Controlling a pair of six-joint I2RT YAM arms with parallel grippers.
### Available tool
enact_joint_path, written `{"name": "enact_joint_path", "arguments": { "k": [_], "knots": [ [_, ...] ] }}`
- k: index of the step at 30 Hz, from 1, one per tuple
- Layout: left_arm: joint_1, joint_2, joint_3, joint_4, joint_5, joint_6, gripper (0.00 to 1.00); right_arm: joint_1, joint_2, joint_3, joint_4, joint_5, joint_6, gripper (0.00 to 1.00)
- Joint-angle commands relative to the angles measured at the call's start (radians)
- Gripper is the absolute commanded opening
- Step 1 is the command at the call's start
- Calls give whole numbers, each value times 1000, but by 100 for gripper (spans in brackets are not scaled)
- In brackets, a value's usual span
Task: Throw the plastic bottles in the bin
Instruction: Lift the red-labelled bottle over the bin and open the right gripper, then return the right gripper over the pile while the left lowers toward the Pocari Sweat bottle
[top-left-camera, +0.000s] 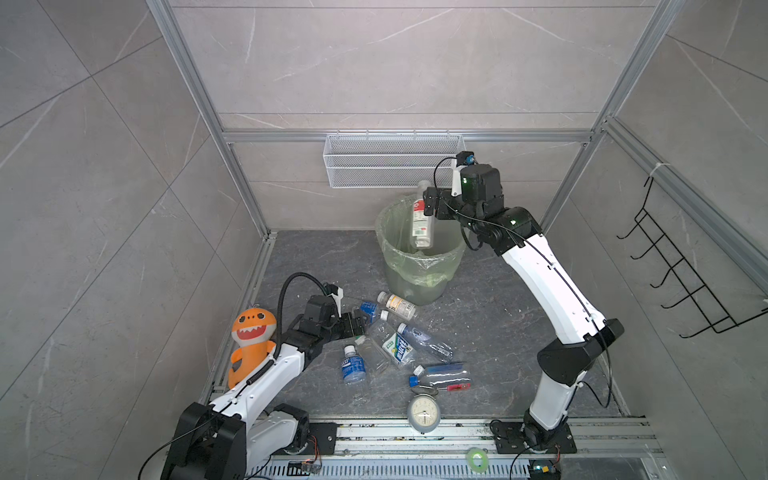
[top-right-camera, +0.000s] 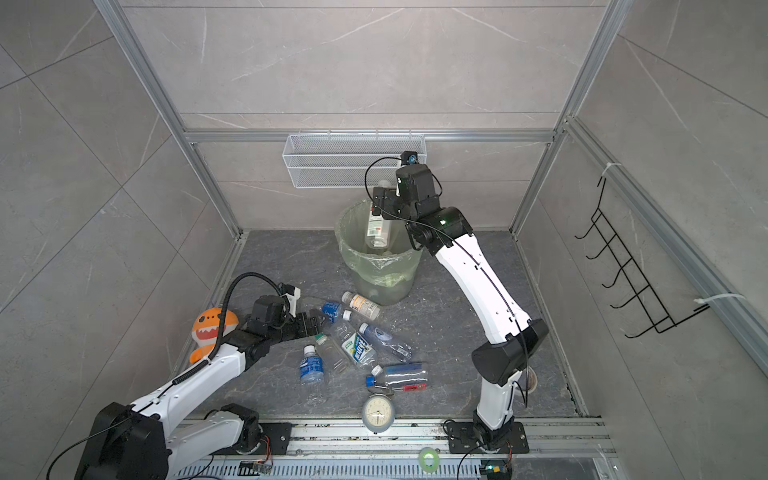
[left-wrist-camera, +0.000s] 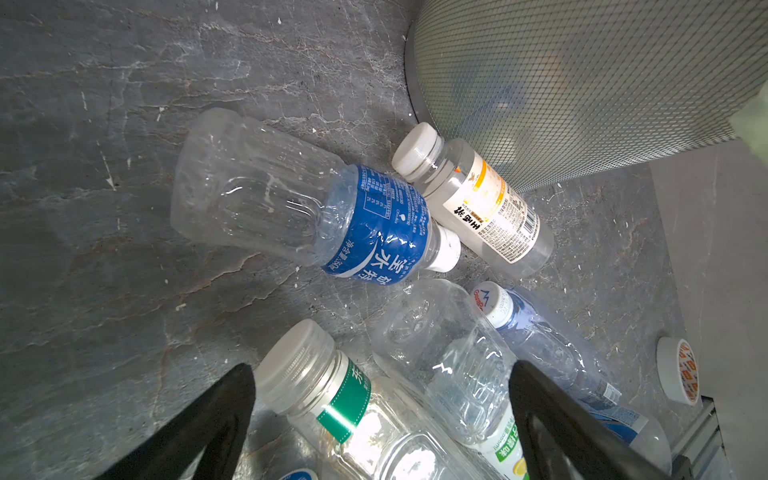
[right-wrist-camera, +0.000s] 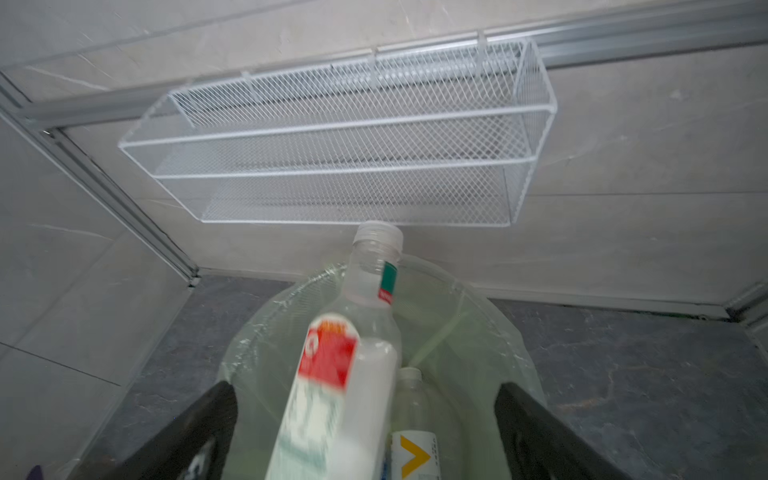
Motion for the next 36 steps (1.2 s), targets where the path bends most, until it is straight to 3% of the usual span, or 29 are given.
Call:
{"name": "enact_joint_path", "arguments": {
  "k": [1,5,20,36],
  "knots": [
    [1,-39,1,-18,16,-7,97,6,-65,2,-8,-26,-5,99],
    [2,-43,15,-39,9,2,97,7,-111,-36,-12,-53,-5,99],
    [1,-34,39,-73,3,11,97,9,-410,-496,92,-70,5,99],
    [-42,-99,28,-142,-36,33,97,42,-640,-906,66,-139,-3,99]
  ]
}}
